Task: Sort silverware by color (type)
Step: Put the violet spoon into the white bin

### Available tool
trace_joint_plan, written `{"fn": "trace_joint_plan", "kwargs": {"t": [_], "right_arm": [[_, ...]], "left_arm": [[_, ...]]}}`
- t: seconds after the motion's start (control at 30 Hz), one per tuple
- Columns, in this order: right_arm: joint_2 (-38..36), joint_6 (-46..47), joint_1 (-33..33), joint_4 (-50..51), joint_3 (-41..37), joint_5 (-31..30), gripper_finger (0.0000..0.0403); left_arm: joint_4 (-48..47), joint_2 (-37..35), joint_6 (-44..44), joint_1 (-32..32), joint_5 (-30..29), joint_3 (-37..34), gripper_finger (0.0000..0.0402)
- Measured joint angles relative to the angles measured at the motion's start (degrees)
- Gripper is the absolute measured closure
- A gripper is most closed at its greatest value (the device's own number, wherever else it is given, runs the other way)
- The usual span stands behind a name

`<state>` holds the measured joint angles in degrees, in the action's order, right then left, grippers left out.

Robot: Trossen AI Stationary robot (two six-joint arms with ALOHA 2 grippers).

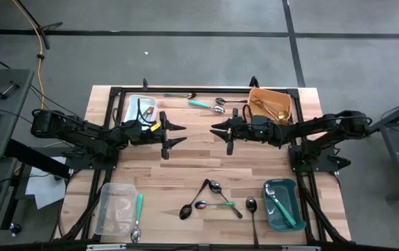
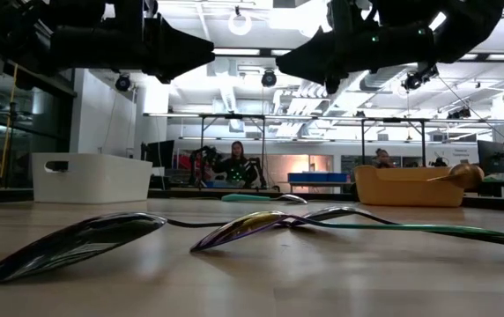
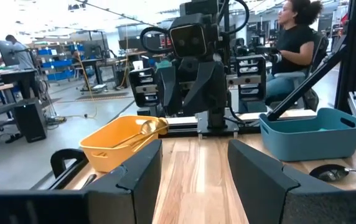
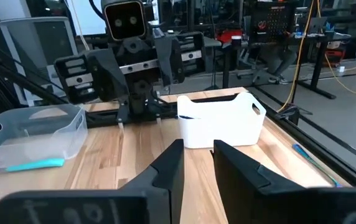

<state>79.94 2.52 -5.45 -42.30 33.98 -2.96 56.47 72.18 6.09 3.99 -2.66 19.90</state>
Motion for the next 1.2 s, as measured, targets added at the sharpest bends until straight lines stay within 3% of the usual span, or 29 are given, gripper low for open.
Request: {"fn": "trace_joint_plan", "kwargs": {"t": [1.2], "right_arm": [[0.00, 1.53, 0.00, 2.70, 0.00, -0.04, 0.0322]], "left_arm": [[-3.19, 0.02, -2.48, 0.59, 0.07, 0.92, 0.0225]]}}
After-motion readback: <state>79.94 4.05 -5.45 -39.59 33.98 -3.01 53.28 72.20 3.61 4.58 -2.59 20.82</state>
